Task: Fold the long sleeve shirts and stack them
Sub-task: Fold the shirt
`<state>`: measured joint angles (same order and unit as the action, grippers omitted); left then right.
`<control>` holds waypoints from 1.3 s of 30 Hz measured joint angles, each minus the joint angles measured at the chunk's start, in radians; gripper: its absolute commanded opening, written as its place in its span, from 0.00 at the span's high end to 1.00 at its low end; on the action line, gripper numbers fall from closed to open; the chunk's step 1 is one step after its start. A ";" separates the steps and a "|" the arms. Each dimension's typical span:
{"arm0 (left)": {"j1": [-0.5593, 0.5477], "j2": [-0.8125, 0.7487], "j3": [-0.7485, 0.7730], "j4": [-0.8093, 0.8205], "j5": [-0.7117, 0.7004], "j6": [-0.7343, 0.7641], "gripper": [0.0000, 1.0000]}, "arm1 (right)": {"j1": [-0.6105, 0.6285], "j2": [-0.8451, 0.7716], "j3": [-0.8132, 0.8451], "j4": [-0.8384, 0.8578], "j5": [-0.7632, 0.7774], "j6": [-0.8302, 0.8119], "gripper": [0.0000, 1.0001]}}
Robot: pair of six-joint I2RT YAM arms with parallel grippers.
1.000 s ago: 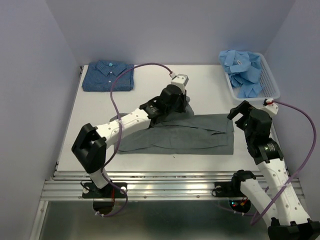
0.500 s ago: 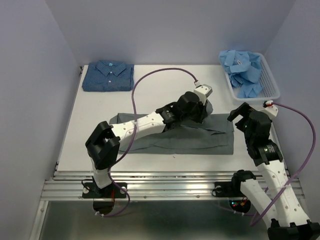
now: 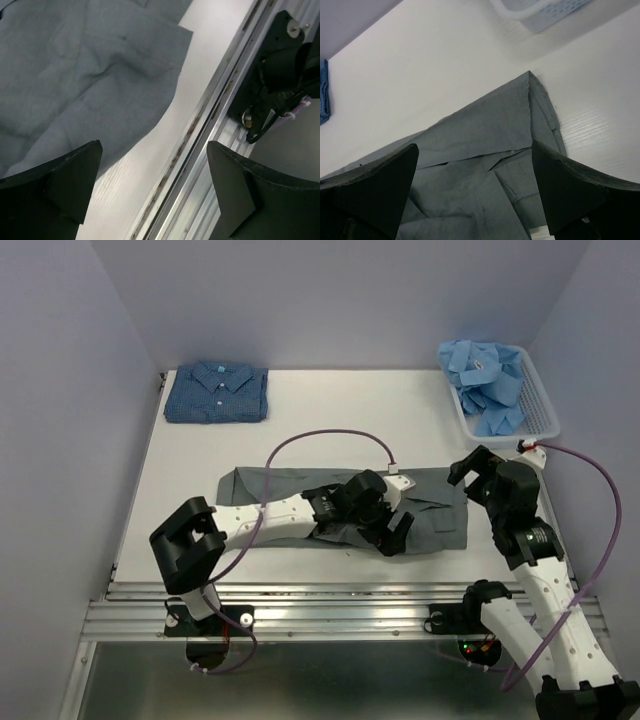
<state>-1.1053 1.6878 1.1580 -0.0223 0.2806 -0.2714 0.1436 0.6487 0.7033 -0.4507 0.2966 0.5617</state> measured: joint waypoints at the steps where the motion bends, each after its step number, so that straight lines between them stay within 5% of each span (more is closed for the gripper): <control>1: 0.000 -0.022 -0.019 -0.019 -0.009 -0.003 0.01 | 0.000 0.010 -0.002 0.002 -0.018 -0.001 0.00; 5: 0.003 -0.140 -0.051 -0.095 -0.131 -0.032 0.01 | 0.000 0.084 -0.014 0.016 -0.093 -0.008 0.00; 9: 0.048 -0.319 -0.051 -0.163 -0.397 -0.110 0.01 | 0.000 0.257 -0.012 0.033 -0.147 -0.007 0.00; 16: 0.570 -0.417 -0.143 -0.204 -0.593 -0.293 0.02 | 0.000 0.513 0.006 0.033 -0.133 -0.005 0.00; 23: 0.794 -0.280 -0.269 -0.225 -0.535 -0.326 0.24 | 0.000 0.745 0.109 0.073 -0.034 -0.027 0.00; 27: 0.846 -0.172 -0.266 -0.212 -0.521 -0.328 0.28 | 0.000 0.835 0.152 0.126 -0.013 -0.056 0.00; 32: 0.893 -0.088 -0.266 -0.176 -0.465 -0.320 0.54 | -0.014 0.921 0.198 0.169 -0.004 -0.089 0.00; 39: 0.917 -0.069 -0.265 -0.134 -0.403 -0.313 0.64 | -0.083 0.951 0.198 0.230 -0.087 -0.105 0.00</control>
<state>-0.1883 1.6192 0.8928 -0.1558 -0.1223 -0.5846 0.0605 1.6001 0.9009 -0.2207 0.2100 0.4568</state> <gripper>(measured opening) 0.400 0.998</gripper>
